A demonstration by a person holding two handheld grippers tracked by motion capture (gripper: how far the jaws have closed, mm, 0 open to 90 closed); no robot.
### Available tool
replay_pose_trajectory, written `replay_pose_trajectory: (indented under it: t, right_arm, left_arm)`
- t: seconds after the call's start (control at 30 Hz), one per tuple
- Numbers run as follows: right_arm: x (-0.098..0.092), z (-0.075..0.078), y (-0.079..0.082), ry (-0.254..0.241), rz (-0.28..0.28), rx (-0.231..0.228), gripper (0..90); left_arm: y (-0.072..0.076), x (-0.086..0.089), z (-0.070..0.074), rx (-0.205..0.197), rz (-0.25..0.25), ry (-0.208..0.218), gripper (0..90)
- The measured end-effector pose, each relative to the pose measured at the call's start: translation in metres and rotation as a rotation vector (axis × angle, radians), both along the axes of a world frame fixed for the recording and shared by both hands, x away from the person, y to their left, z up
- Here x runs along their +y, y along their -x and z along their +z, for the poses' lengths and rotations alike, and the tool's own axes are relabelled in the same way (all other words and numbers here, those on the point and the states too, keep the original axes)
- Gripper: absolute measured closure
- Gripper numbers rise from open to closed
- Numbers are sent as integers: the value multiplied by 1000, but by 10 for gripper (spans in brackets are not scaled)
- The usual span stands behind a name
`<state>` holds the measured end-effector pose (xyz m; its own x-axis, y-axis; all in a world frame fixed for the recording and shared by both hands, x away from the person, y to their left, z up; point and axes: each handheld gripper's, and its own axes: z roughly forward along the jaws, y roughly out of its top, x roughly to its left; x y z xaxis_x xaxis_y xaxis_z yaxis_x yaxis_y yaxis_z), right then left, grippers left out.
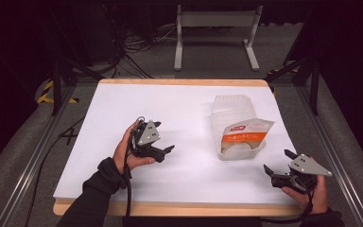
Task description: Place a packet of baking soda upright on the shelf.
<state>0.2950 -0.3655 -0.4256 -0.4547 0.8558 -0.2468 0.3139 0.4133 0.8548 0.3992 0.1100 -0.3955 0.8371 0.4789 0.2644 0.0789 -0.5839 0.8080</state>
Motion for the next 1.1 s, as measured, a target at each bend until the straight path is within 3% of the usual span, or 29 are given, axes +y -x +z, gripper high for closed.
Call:
replay_pose_trajectory:
  t: [0.43, 0.6, 1.1]
  right_arm:
    - [2, -2, 0, 18, 13, 11, 108]
    - [3, -2, 0, 21, 15, 14, 107]
    - [4, -3, 0, 27, 19, 17, 107]
  left_arm:
    - [11, 41, -18, 16, 59, -54, 90]
    - [16, 55, -23, 19, 79, -57, 90]
    - [28, 104, -37, 52, 162, -14, 87]
